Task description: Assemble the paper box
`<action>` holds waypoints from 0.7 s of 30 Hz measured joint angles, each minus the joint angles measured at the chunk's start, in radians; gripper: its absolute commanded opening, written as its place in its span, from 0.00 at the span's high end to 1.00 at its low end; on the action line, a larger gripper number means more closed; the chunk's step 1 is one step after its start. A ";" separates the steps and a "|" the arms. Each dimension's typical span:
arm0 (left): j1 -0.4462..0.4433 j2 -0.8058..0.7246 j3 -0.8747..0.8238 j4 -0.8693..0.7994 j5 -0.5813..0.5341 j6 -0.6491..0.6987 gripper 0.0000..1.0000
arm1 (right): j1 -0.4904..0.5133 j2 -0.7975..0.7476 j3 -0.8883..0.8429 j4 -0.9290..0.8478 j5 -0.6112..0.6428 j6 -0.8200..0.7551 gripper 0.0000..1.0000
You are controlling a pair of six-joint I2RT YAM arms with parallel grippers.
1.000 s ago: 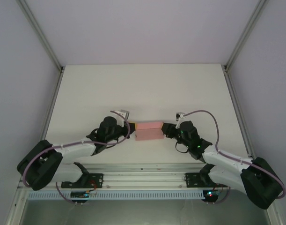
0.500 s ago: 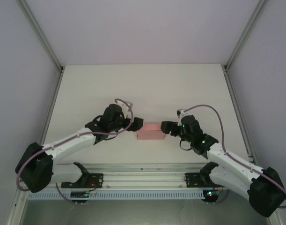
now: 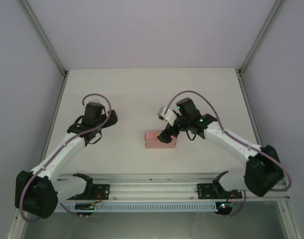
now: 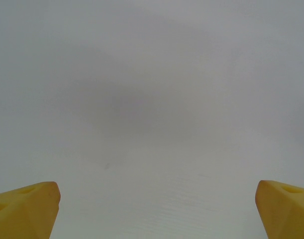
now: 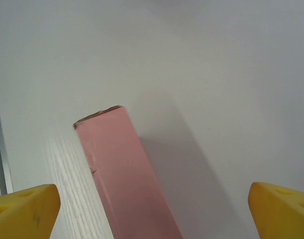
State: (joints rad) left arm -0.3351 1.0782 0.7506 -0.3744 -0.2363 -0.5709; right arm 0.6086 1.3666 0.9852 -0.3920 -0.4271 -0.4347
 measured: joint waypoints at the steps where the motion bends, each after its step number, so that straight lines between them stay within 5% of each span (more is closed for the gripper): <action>1: 0.011 -0.022 -0.018 -0.008 -0.014 -0.004 0.00 | 0.007 0.034 0.032 -0.034 -0.003 -0.055 0.01; 10: 0.081 -0.157 -0.129 -0.026 -0.075 -0.015 0.00 | 0.068 0.287 0.213 -0.293 0.061 -0.372 0.03; 13: 0.081 -0.161 -0.133 -0.025 -0.075 -0.014 0.00 | 0.092 0.340 0.237 -0.319 0.128 -0.397 0.21; 17: 0.081 -0.161 -0.133 -0.023 -0.075 -0.013 0.00 | 0.117 0.406 0.291 -0.353 0.210 -0.410 0.60; 21: 0.081 -0.160 -0.133 -0.023 -0.075 -0.006 0.00 | 0.142 0.415 0.312 -0.360 0.278 -0.412 0.67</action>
State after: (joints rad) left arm -0.2543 0.9180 0.6178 -0.3973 -0.3115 -0.5770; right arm 0.7506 1.7817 1.2976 -0.7521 -0.1493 -0.8463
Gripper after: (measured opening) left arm 0.994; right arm 0.418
